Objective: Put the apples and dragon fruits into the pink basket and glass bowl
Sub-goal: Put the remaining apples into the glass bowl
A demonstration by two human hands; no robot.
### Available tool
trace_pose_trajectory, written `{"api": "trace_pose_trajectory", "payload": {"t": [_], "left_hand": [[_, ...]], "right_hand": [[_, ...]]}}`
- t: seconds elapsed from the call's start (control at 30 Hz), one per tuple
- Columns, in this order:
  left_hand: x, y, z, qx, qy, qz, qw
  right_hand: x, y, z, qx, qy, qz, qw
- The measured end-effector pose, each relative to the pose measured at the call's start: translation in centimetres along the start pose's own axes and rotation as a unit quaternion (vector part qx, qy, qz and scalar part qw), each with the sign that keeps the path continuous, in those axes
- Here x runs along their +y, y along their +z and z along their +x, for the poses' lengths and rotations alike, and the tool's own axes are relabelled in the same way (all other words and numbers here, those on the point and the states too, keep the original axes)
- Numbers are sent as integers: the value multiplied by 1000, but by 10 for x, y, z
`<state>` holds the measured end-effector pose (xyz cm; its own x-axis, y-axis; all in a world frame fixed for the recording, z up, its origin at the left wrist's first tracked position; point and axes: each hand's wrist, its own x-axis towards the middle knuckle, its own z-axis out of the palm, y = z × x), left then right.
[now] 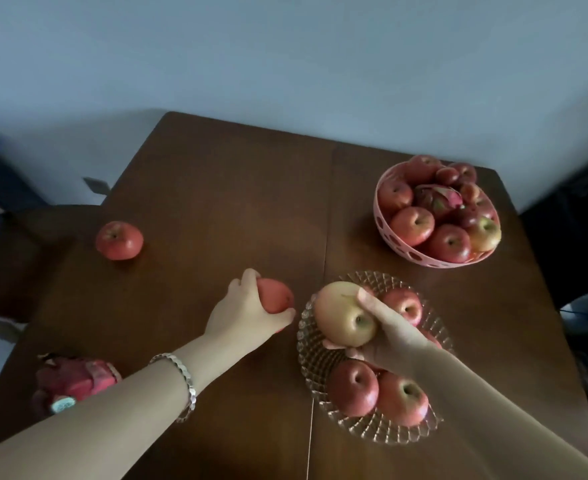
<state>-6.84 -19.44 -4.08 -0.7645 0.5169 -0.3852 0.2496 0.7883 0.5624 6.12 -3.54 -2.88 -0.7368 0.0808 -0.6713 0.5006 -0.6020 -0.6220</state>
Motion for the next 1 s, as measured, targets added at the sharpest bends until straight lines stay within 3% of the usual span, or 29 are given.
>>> {"api": "trace_pose_trajectory", "payload": {"t": [0.1,0.27,0.37,0.53,0.77,0.87,0.93,1.0], "left_hand": [[15,14,-13,9,10,1,1000],[25,32,-27,28,5,14,1000],[27,38,-31,37,-10,11,999],[28,40,-34,67,-39,5,997],[19,35,-30,86,-70,-3,994],[16,35,-28,80,-71,-3,994],[15,36,-26,75,-72,-5,995],[15,38,-24,69,-72,-9,995]], "right_hand": [[1,-21,-20,5,-34,-67,997],[-4,-44,-27,129,-88,-176,972],[-7,-48,-26,153,-97,-224,958],[-5,-33,-7,145,-102,-447,877],[23,-8,28,111,-41,-602,789],[29,-8,35,126,0,-594,794],[29,-9,36,138,1,-565,813],[29,-7,34,137,-14,-573,808]]}}
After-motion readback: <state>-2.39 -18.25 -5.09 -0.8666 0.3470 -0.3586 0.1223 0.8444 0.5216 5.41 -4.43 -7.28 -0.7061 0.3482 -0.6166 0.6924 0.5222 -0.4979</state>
